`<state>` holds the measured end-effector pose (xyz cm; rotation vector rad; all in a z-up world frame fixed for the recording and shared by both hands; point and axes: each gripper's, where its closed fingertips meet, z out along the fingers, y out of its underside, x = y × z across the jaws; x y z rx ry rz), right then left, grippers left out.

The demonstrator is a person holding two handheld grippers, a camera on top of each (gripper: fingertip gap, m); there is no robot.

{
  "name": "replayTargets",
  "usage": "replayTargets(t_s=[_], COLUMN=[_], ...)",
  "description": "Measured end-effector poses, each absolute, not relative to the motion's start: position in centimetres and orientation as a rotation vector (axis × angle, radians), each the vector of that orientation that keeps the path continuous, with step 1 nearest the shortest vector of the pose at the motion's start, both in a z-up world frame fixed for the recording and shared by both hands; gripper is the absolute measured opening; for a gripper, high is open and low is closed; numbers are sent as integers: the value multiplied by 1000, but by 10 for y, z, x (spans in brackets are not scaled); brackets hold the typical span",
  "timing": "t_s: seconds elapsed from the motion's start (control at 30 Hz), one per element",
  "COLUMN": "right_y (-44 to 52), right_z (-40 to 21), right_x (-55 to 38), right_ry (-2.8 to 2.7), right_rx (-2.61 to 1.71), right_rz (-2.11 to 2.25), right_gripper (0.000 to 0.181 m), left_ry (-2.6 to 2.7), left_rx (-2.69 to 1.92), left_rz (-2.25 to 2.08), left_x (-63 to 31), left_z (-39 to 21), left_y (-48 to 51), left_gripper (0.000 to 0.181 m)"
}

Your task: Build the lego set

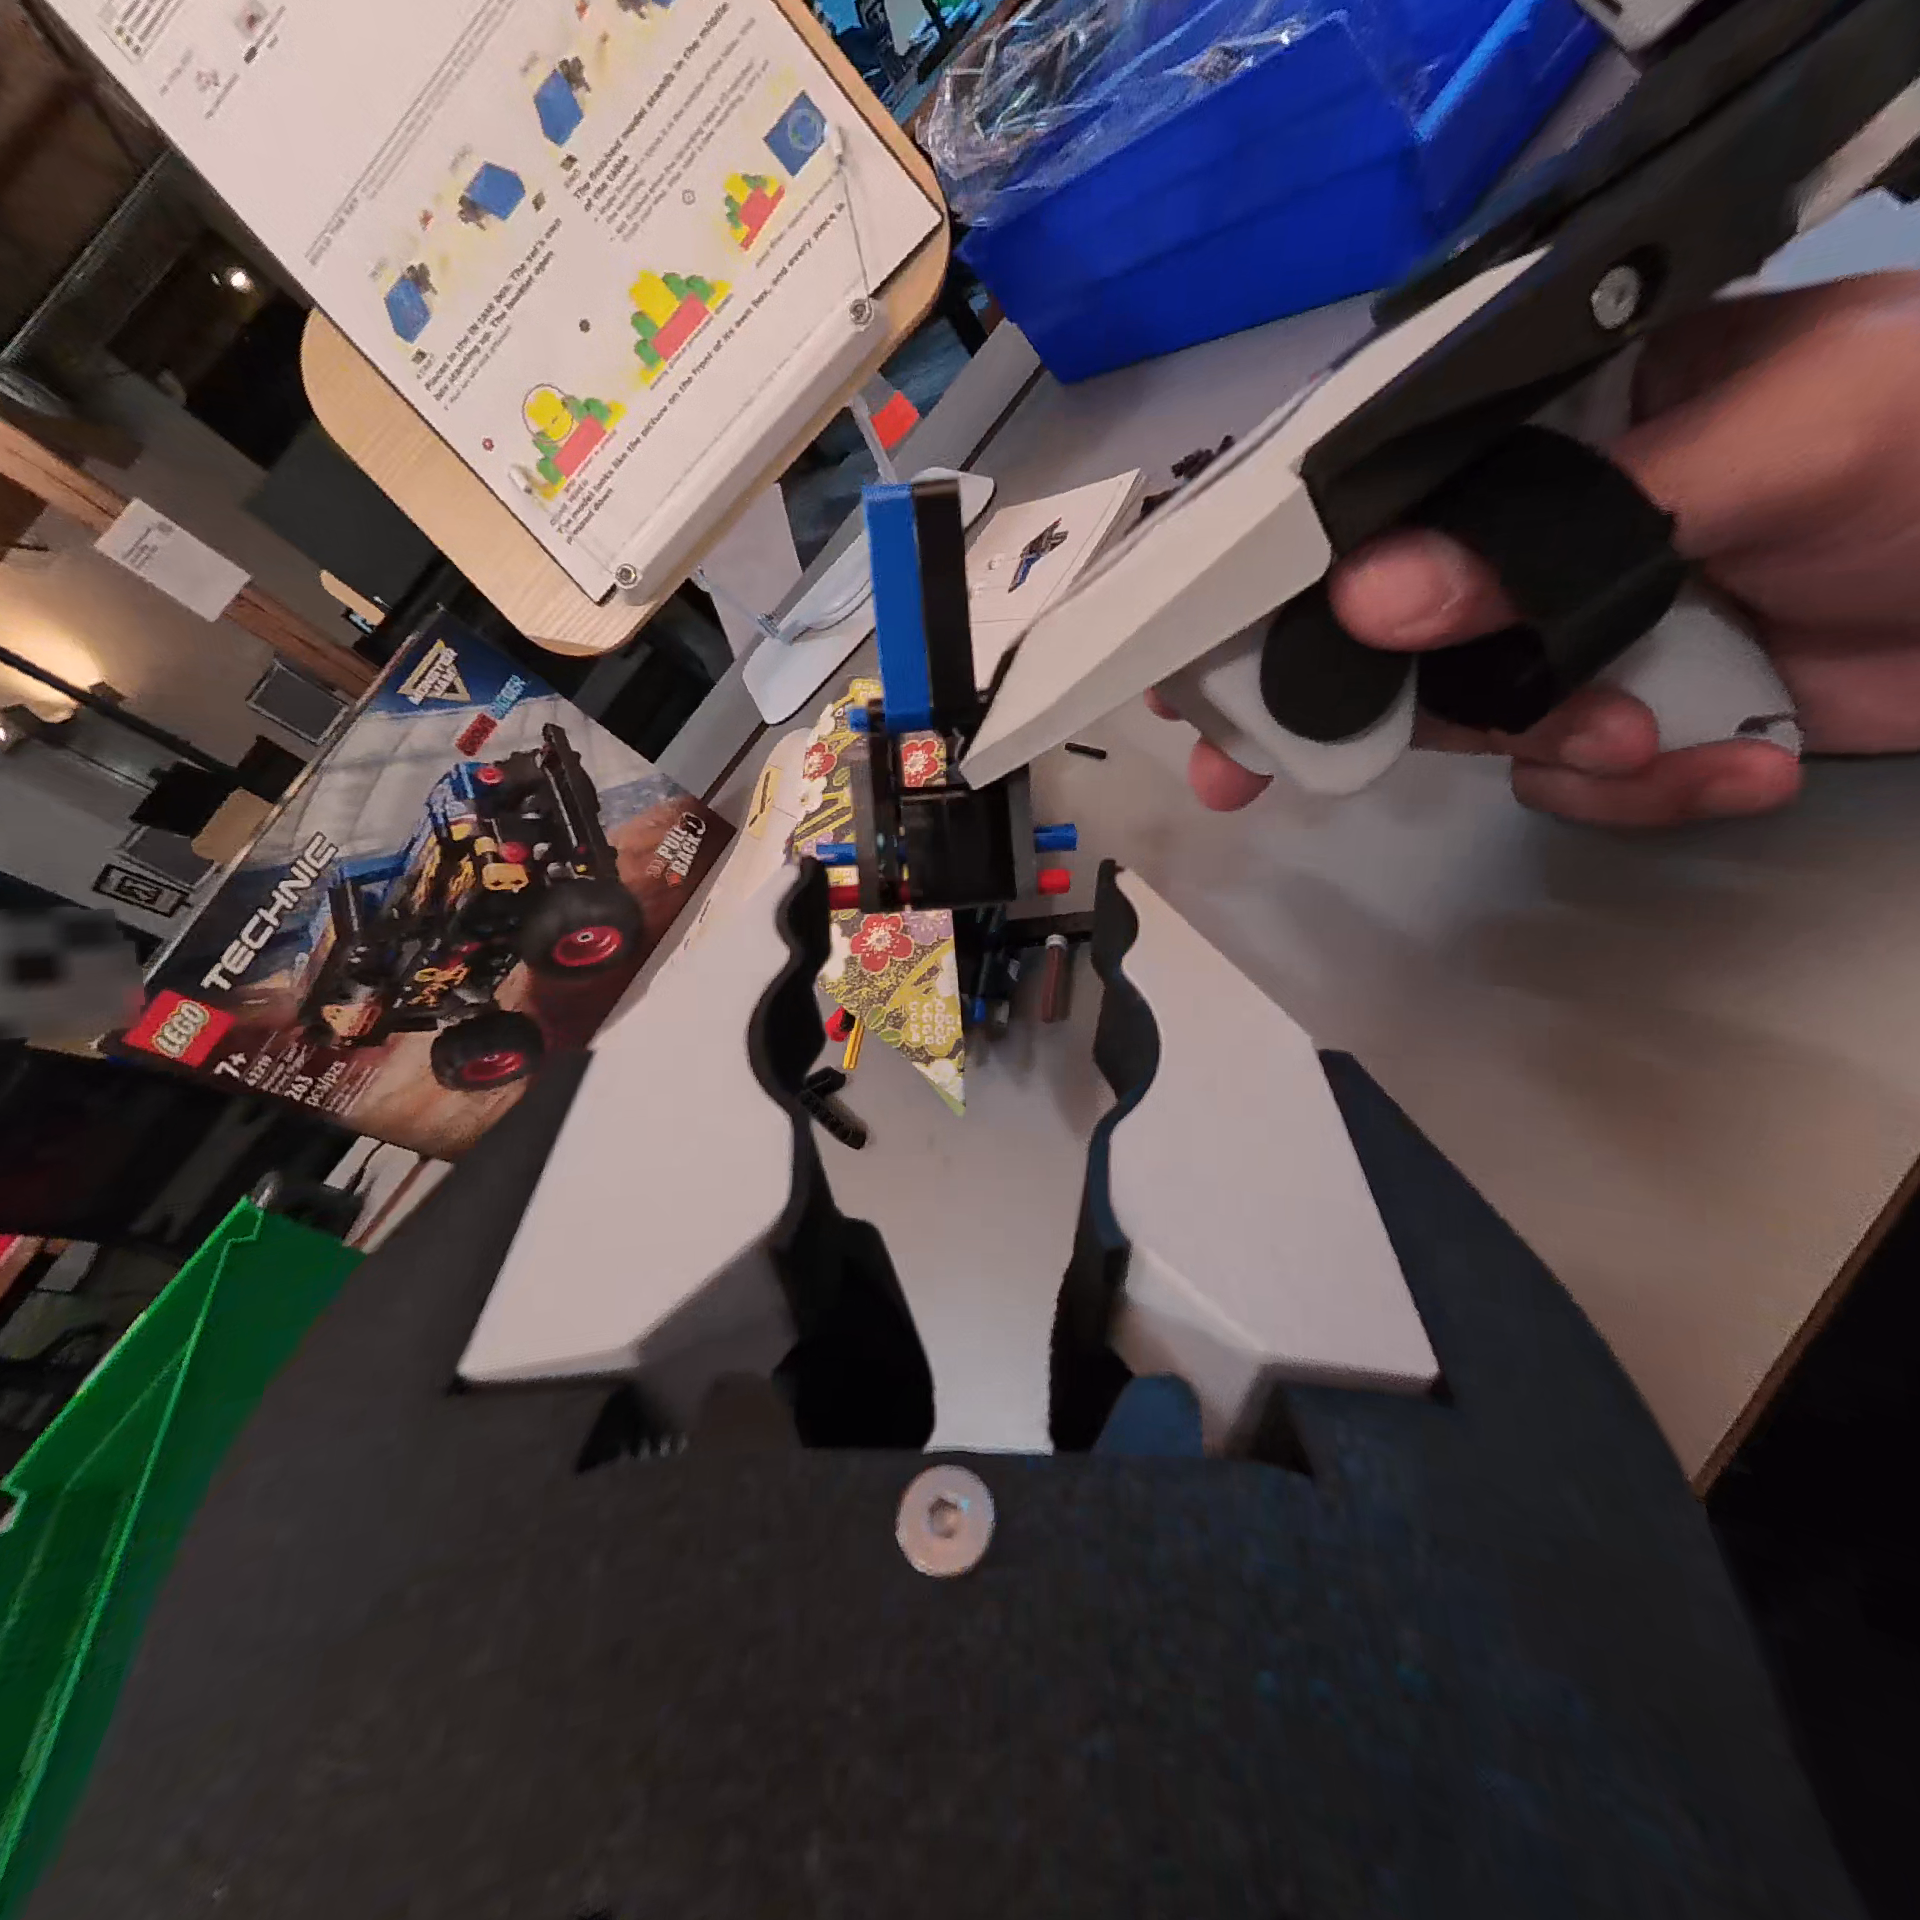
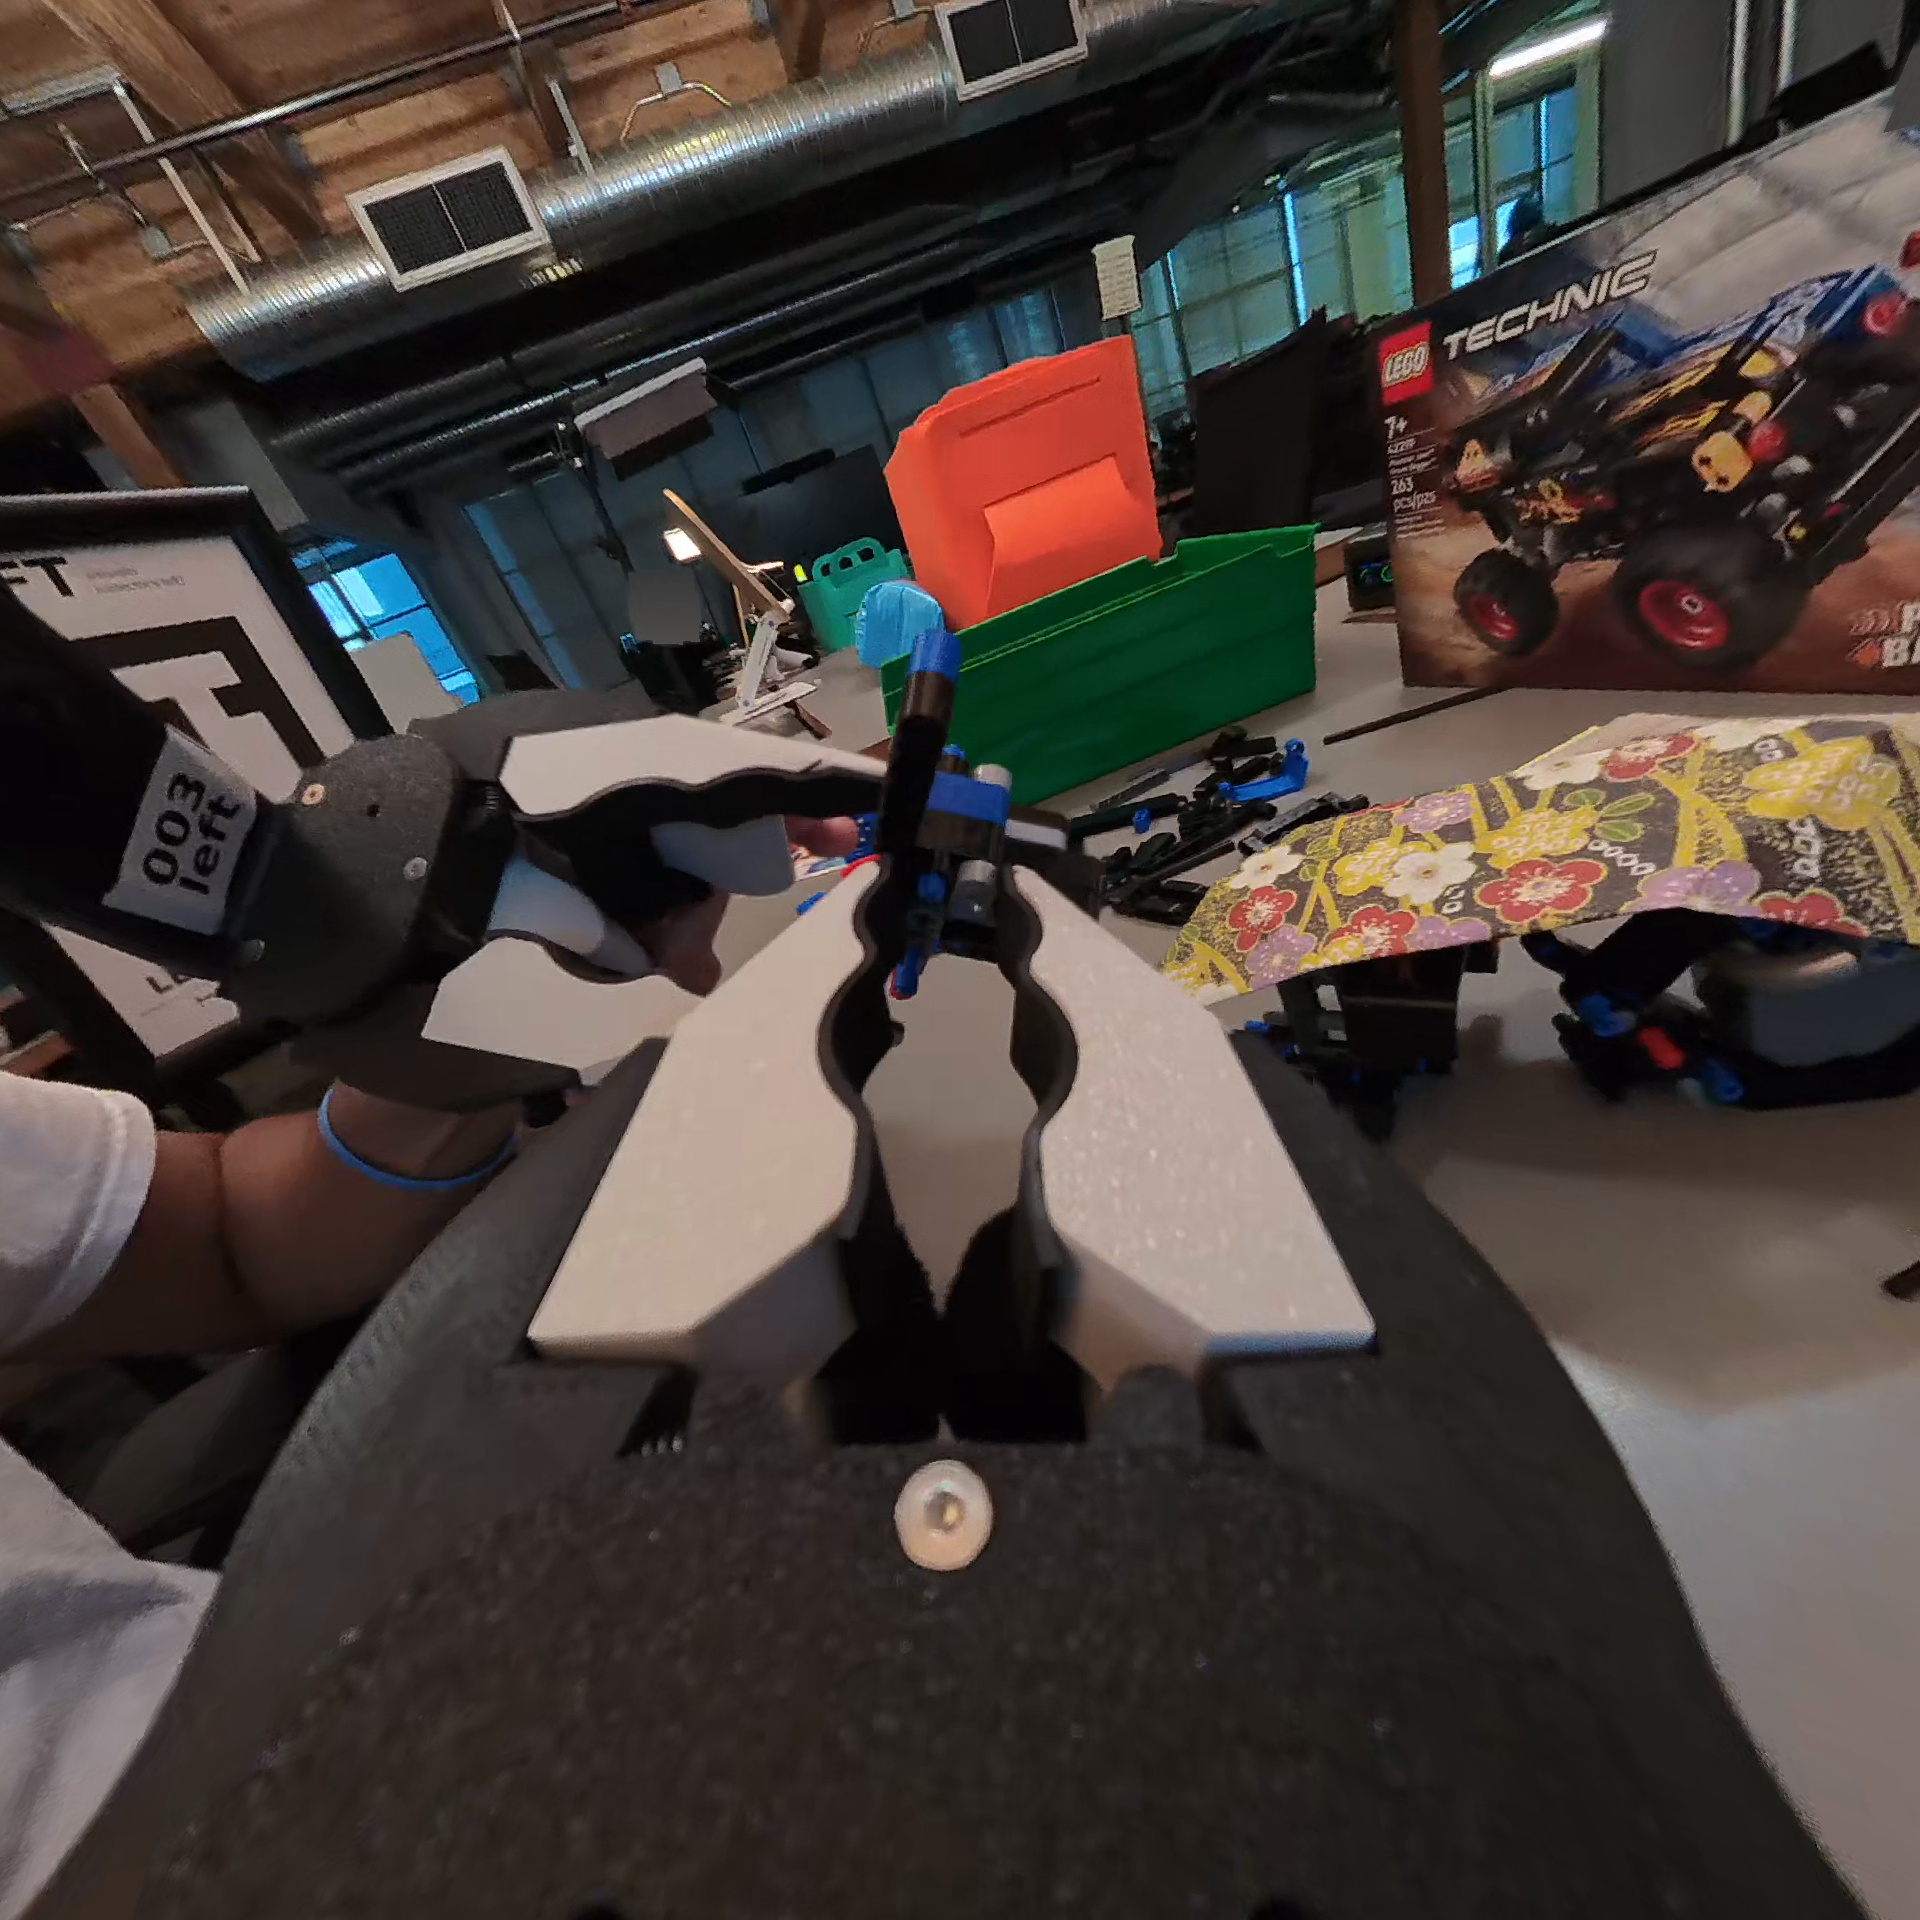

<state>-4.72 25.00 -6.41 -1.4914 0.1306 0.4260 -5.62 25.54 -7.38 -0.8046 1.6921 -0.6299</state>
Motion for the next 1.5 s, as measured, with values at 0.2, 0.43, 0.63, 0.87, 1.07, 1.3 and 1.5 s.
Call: replayTargets(t_s=[0.2, 0.43, 0.63, 0.87, 1.07, 1.3, 1.5], right_y=[251, 249, 250, 251, 252, 251, 250], right_z=[-66, -64, -65, -69, -69, -70, -67], right_x=[-47, -50, -52, -52, -52, -49, -47], right_ry=[143, 173, 167, 170, 171, 185, 174], right_rx=[-1499, -1469, -1476, -1496, -1493, -1493, -1488], right_rz=[432, 579, 591, 601, 599, 594, 577], right_gripper=[15, 15, 14, 14, 14, 15, 15], left_ry=[1656, 1637, 1650, 1668, 1662, 1659, 1639], left_rx=[-827, -841, -835, -823, -812, -809, -793], left_rz=[-602, -601, -558, -517, -500, -531, -577], left_x=[-54, -56, -57, -57, -57, -55, -55], left_z=[-75, -74, -75, -79, -79, -80, -77], left_y=[257, 255, 257, 258, 260, 258, 253], left_gripper=[41, 37, 37, 37, 37, 35, 36])
